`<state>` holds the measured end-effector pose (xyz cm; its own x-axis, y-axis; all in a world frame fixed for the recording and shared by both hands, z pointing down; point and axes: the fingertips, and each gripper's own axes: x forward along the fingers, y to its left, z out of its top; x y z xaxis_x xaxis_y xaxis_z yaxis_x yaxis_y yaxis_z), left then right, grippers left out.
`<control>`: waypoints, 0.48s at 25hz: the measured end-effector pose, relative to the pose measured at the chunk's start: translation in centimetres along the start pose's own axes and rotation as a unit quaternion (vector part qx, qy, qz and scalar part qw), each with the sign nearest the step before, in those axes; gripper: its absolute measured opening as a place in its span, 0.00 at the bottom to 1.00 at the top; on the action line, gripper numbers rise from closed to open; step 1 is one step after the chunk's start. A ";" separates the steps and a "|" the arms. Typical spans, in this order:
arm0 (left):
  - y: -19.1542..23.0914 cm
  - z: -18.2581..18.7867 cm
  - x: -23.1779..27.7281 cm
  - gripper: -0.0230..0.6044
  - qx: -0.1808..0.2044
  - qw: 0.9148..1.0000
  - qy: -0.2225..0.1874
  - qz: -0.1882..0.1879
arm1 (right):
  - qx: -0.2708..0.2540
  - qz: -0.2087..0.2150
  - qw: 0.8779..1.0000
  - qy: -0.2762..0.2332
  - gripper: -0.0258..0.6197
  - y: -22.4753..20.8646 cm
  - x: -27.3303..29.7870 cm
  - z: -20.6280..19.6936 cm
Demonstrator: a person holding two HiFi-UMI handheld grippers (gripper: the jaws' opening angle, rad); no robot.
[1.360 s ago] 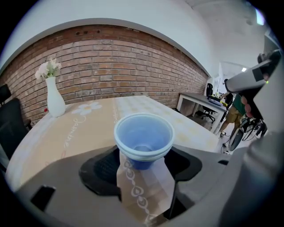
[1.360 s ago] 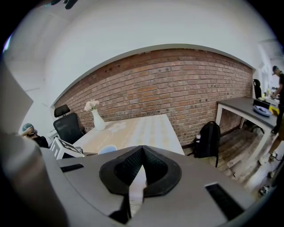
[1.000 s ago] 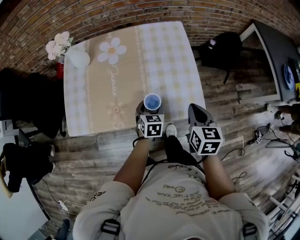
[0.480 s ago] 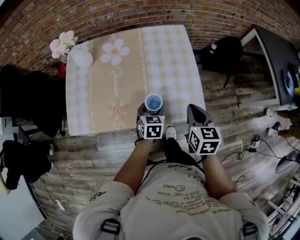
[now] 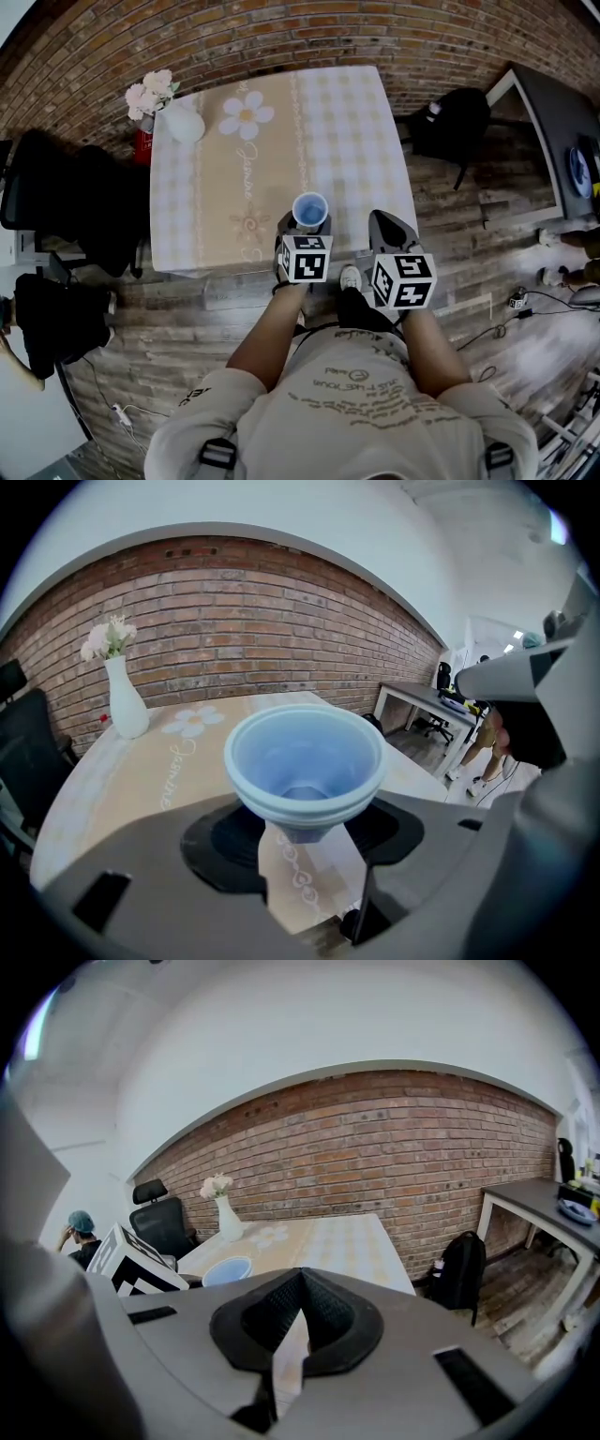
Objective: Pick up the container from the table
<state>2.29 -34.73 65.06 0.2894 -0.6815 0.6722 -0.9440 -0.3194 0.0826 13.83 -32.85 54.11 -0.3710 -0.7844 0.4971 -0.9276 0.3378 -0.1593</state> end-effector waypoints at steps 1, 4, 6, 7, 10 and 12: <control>0.1 0.3 -0.5 0.47 0.002 1.000 -0.001 0.001 | 0.000 0.003 1.000 -0.004 0.04 0.4 0.0 0.2; 0.5 1.2 -2.1 0.47 0.011 1.000 -0.006 0.006 | 0.001 0.013 1.000 -0.014 0.04 1.5 0.1 0.9; 0.8 1.7 -3.2 0.47 0.016 1.000 -0.010 0.009 | 0.001 0.022 1.000 -0.020 0.04 2.3 0.2 1.2; 0.9 2.0 -3.9 0.47 0.018 1.000 -0.011 0.010 | 0.000 0.027 0.999 -0.023 0.04 2.7 0.3 1.5; 1.3 3.0 -5.8 0.47 0.025 0.999 -0.016 0.012 | 0.000 0.042 0.999 -0.035 0.04 4.0 0.6 2.5; 1.7 3.7 -7.0 0.47 0.021 0.999 -0.022 0.012 | -0.001 0.052 0.998 -0.044 0.04 4.9 1.1 3.4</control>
<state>-0.76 -32.96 57.75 0.2751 -0.7176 0.6398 -0.9436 -0.3292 0.0364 8.76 -33.82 51.01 -0.4679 -0.7877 0.4006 -0.8837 0.4213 -0.2039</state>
